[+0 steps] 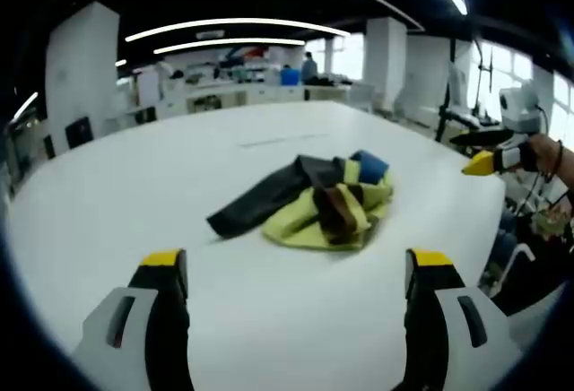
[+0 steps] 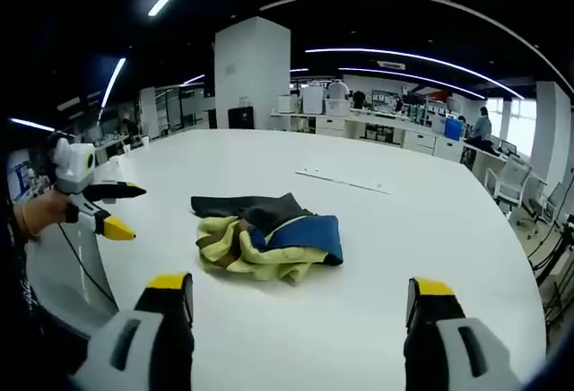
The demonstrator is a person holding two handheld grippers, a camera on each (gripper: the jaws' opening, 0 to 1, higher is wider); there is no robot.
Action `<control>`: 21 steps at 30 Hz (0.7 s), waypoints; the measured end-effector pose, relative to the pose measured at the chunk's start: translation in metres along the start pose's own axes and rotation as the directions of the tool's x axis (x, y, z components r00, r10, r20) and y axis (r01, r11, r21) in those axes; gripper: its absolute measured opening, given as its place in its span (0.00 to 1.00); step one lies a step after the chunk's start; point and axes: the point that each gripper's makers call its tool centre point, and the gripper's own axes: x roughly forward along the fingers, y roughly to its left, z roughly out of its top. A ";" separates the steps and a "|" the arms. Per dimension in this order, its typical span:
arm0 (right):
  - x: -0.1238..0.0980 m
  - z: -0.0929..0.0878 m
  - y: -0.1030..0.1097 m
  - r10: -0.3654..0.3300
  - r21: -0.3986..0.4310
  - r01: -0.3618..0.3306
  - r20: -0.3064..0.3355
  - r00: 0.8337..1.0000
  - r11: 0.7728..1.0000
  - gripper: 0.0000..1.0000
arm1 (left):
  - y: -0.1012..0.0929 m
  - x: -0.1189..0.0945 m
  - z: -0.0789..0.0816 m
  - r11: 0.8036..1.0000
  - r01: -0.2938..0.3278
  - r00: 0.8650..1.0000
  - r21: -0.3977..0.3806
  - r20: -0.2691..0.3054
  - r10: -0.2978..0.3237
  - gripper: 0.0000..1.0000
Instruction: Fold the garment on the visible template until the final outline fits inside the template.
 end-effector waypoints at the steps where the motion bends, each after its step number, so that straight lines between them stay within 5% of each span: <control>1: 0.000 -0.001 -0.001 -0.004 0.000 0.004 -0.003 1.000 1.000 1.00 | 0.000 0.000 0.000 1.000 0.001 1.000 -0.001 -0.001 -0.001 0.97; 21: 0.004 0.001 0.002 0.008 -0.012 -0.008 -0.009 1.000 1.000 1.00 | 0.001 -0.001 0.000 1.000 -0.005 1.000 -0.002 0.000 0.005 0.97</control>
